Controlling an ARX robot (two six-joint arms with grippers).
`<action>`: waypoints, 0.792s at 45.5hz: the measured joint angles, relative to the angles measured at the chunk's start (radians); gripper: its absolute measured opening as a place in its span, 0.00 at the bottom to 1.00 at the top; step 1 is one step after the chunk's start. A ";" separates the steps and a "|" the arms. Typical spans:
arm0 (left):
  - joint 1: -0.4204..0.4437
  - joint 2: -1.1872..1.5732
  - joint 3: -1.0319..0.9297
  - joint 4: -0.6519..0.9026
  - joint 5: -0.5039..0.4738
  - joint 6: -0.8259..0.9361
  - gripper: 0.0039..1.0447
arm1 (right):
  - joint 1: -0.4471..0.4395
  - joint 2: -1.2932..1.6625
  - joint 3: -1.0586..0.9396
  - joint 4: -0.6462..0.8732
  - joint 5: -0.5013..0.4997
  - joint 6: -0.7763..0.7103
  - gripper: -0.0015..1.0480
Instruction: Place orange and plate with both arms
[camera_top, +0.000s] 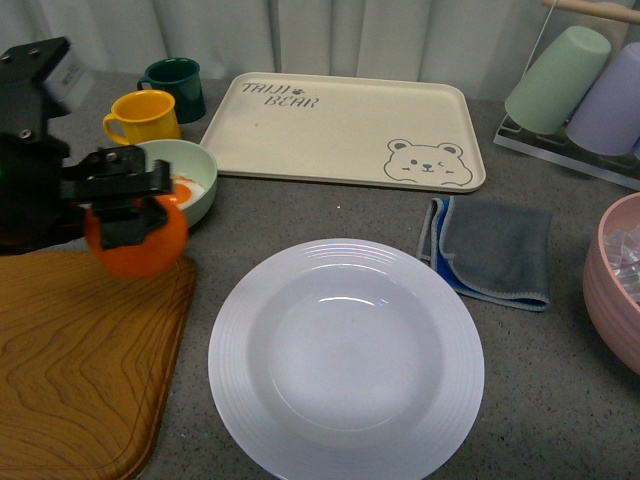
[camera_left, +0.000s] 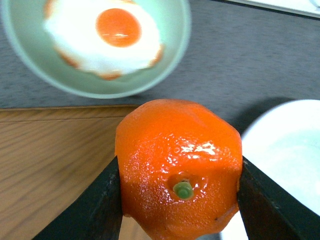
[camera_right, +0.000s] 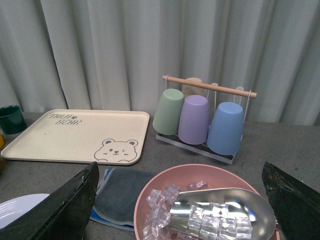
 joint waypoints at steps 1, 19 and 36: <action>-0.024 -0.006 0.000 0.001 0.000 -0.007 0.51 | 0.000 0.000 0.000 0.000 0.000 0.000 0.91; -0.354 0.127 0.025 0.069 -0.048 -0.088 0.51 | 0.000 0.000 0.000 0.000 0.000 0.000 0.91; -0.391 0.241 0.074 0.097 -0.053 -0.085 0.50 | 0.000 0.000 0.000 0.000 0.000 0.000 0.91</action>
